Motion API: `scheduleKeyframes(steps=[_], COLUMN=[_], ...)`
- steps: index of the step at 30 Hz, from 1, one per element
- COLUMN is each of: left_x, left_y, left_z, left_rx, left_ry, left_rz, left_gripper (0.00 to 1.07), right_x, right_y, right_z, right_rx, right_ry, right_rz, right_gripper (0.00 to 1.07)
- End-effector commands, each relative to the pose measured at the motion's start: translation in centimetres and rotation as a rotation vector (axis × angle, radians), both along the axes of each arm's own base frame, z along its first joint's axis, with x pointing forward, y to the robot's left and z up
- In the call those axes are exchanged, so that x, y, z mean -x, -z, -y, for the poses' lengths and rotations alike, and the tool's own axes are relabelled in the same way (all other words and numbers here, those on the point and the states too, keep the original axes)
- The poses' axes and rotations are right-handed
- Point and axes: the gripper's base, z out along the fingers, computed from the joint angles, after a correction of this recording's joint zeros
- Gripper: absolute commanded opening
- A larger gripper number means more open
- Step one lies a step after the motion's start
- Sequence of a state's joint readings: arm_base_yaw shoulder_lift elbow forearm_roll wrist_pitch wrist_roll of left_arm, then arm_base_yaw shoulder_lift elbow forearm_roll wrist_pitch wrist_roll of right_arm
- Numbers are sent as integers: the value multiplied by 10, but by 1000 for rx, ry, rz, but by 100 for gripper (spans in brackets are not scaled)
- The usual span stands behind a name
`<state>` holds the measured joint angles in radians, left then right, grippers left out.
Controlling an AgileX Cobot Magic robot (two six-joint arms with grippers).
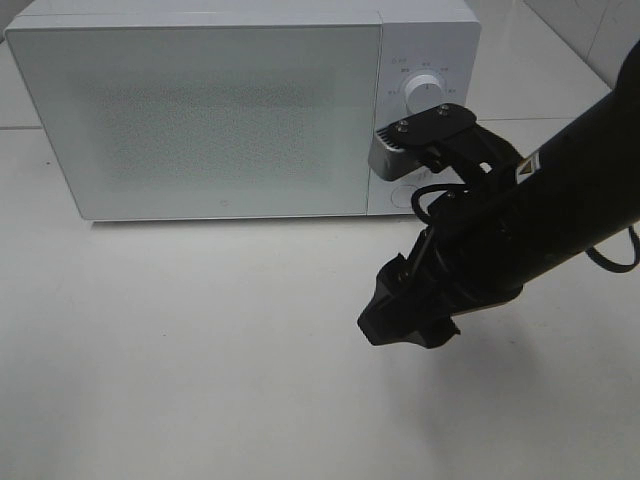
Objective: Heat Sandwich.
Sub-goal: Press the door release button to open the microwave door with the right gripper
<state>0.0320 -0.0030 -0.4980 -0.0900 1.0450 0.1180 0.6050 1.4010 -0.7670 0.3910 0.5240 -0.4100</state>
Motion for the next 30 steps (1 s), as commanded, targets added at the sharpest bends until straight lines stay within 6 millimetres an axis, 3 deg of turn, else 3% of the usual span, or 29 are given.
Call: scheduleKeyframes(steps=[1,3,10,20,30], left_x=[4,4,4,4,4], left_y=[0,0,0,0,0], left_z=[0,0,0,0,0], left_rx=[9,9,9,9,9], left_ry=[-4,-4,-4,-4,-4], left_rz=[33,33,33,33,33], left_gripper=[99,99,99,99,99], right_x=[11,21,44,98,149], right_y=[-16,-29,-48,-87,-84], right_z=[6,12,24,62,112], right_rx=[4,-10,-12,-72,-132], right_ry=[-43,-59,-106,-65,111], right_rz=[6,9,-21,43,231], right_gripper=[75,75,75,75,75])
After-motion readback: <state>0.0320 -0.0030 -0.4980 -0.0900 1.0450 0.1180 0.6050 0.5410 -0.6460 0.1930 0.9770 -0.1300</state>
